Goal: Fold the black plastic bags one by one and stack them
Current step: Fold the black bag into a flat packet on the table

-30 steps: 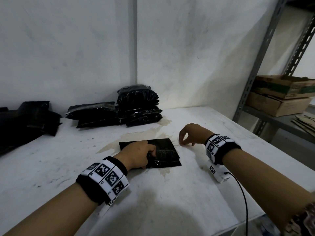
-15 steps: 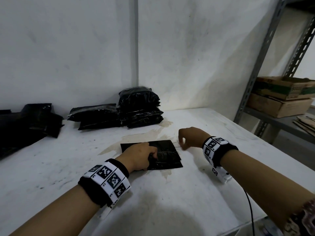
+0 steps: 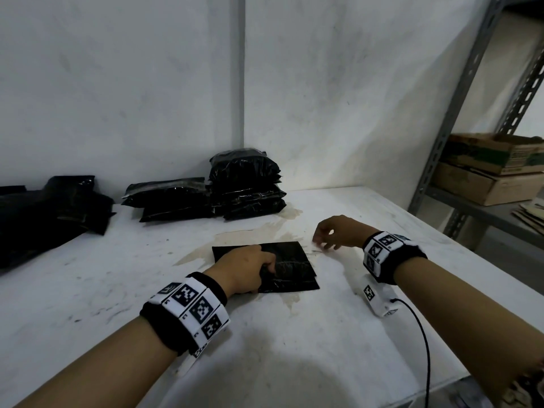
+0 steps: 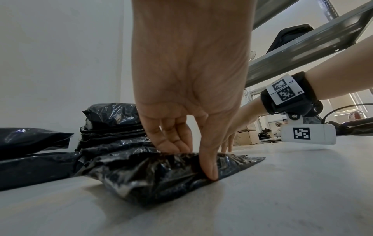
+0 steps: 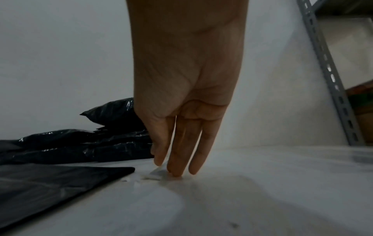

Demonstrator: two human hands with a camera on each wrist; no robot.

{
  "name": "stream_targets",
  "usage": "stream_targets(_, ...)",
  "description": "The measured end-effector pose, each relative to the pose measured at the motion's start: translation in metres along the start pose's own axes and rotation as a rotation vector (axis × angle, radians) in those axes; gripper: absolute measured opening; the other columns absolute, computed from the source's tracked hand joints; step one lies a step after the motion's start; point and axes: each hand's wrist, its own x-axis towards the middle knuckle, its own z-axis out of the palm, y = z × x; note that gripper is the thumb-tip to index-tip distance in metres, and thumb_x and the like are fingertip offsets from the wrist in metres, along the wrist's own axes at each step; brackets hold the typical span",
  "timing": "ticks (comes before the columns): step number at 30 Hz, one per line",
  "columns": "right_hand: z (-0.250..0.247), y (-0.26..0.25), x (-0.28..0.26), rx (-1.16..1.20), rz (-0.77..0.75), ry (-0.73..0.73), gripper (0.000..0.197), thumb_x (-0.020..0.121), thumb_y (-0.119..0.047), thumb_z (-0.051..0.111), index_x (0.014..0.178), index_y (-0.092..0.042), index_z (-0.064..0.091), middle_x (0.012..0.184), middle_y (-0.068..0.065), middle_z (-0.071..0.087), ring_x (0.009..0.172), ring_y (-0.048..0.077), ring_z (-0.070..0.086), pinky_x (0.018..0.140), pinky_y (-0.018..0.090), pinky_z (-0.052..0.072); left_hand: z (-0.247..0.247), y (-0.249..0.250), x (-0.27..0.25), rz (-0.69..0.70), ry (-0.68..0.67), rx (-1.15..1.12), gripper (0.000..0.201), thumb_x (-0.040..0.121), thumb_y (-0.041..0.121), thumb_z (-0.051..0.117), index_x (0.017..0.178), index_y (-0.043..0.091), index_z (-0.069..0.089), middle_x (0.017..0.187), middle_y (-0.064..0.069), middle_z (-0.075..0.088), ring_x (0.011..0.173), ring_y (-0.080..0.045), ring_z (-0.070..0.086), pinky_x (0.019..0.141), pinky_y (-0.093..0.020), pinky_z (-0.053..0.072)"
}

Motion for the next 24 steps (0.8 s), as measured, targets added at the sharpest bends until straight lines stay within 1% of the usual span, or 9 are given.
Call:
stream_targets(3, -0.0014, -0.0011, 0.0016, -0.042, -0.009, -0.026, 0.021, 0.076, -0.018, 0.081, 0.096, -0.015, 0.074, 0.092, -0.007, 0.071, 0.076, 0.012, 0.065, 0.057, 0.014, 0.048, -0.0002, 0.0003, -0.0001, -0.005, -0.008, 0.006, 0.034, 0.082, 0.007, 0.059, 0.114, 0.020, 0.058, 0.112, -0.004, 0.051, 0.104, -0.022, 0.051, 0.079, -0.025, 0.038)
stream_targets(6, 0.0008, -0.0030, 0.0029, -0.105, -0.013, -0.006, 0.021, 0.065, -0.019, 0.088, 0.084, -0.018, 0.077, 0.077, -0.014, 0.068, 0.063, 0.005, 0.059, 0.053, 0.013, 0.044, -0.0005, 0.0004, 0.0001, -0.009, -0.009, 0.009, 0.034, 0.082, 0.007, 0.059, 0.113, 0.020, 0.058, 0.113, -0.004, 0.051, 0.104, -0.022, 0.051, 0.082, -0.028, 0.040)
stream_targets(8, 0.0027, -0.0031, 0.0050, -0.118, -0.022, 0.016, 0.011, 0.067, -0.012, 0.083, 0.073, -0.019, 0.078, 0.072, -0.007, 0.071, 0.064, 0.009, 0.062, 0.056, 0.018, 0.050, -0.0004, 0.0003, 0.0003, -0.014, -0.014, 0.006, 0.033, 0.082, 0.007, 0.060, 0.112, 0.020, 0.058, 0.112, -0.004, 0.051, 0.103, -0.023, 0.051, 0.082, -0.029, 0.041)
stream_targets(10, 0.0037, -0.0013, 0.0067, -0.115, -0.042, 0.020, 0.015, 0.069, -0.005, 0.076, 0.068, -0.020, 0.078, 0.073, -0.002, 0.073, 0.069, 0.013, 0.065, 0.061, 0.022, 0.054, -0.0002, 0.0002, 0.0004, -0.017, -0.020, 0.005, 0.033, 0.082, 0.007, 0.060, 0.113, 0.020, 0.058, 0.109, -0.003, 0.049, 0.104, -0.023, 0.051, 0.081, -0.029, 0.041)
stream_targets(14, 0.0024, 0.0009, 0.0053, -0.150, -0.041, 0.037, 0.008, 0.073, -0.015, 0.080, 0.073, -0.023, 0.077, 0.081, -0.007, 0.071, 0.077, 0.008, 0.060, 0.067, 0.015, 0.043, -0.0005, 0.0003, -0.0001, -0.020, -0.022, -0.005, 0.034, 0.083, 0.007, 0.059, 0.114, 0.021, 0.058, 0.112, -0.003, 0.050, 0.104, -0.023, 0.050, 0.084, -0.030, 0.041)
stream_targets(17, 0.0028, 0.0001, 0.0031, -0.170, -0.011, 0.030, 0.007, 0.079, -0.016, 0.075, 0.079, -0.023, 0.077, 0.085, -0.009, 0.067, 0.074, 0.005, 0.055, 0.061, 0.013, 0.038, -0.0006, 0.0006, 0.0002, -0.021, -0.021, -0.005, 0.035, 0.082, 0.007, 0.059, 0.114, 0.021, 0.058, 0.108, -0.002, 0.048, 0.105, -0.023, 0.050, 0.083, -0.029, 0.041)
stream_targets(19, 0.0050, -0.0026, 0.0034, -0.206, -0.005, 0.039, 0.011, 0.083, -0.012, 0.069, 0.083, -0.020, 0.076, 0.089, -0.006, 0.068, 0.074, 0.006, 0.054, 0.062, 0.015, 0.037, -0.0008, 0.0007, 0.0004, -0.018, -0.020, -0.007, 0.035, 0.082, 0.006, 0.060, 0.114, 0.021, 0.058, 0.107, -0.001, 0.047, 0.105, -0.023, 0.050, 0.081, -0.027, 0.039)
stream_targets(21, 0.0064, -0.0041, 0.0032, -0.216, -0.007, 0.047, 0.016, 0.084, -0.007, 0.065, 0.083, -0.018, 0.076, 0.091, -0.003, 0.068, 0.077, 0.008, 0.055, 0.069, 0.019, 0.038, -0.0006, 0.0004, 0.0004, -0.018, -0.018, -0.011, 0.036, 0.082, 0.006, 0.060, 0.114, 0.021, 0.058, 0.110, -0.002, 0.049, 0.105, -0.023, 0.050, 0.080, -0.026, 0.038)
stream_targets(24, 0.0017, -0.0010, 0.0031, -0.173, -0.007, 0.026, 0.011, 0.076, -0.014, 0.077, 0.073, -0.024, 0.075, 0.087, -0.005, 0.071, 0.076, 0.008, 0.059, 0.069, 0.020, 0.044, 0.0001, -0.0004, 0.0006, -0.014, -0.013, -0.011, 0.035, 0.082, 0.006, 0.060, 0.114, 0.021, 0.058, 0.110, -0.002, 0.049, 0.104, -0.023, 0.050, 0.077, -0.025, 0.037)
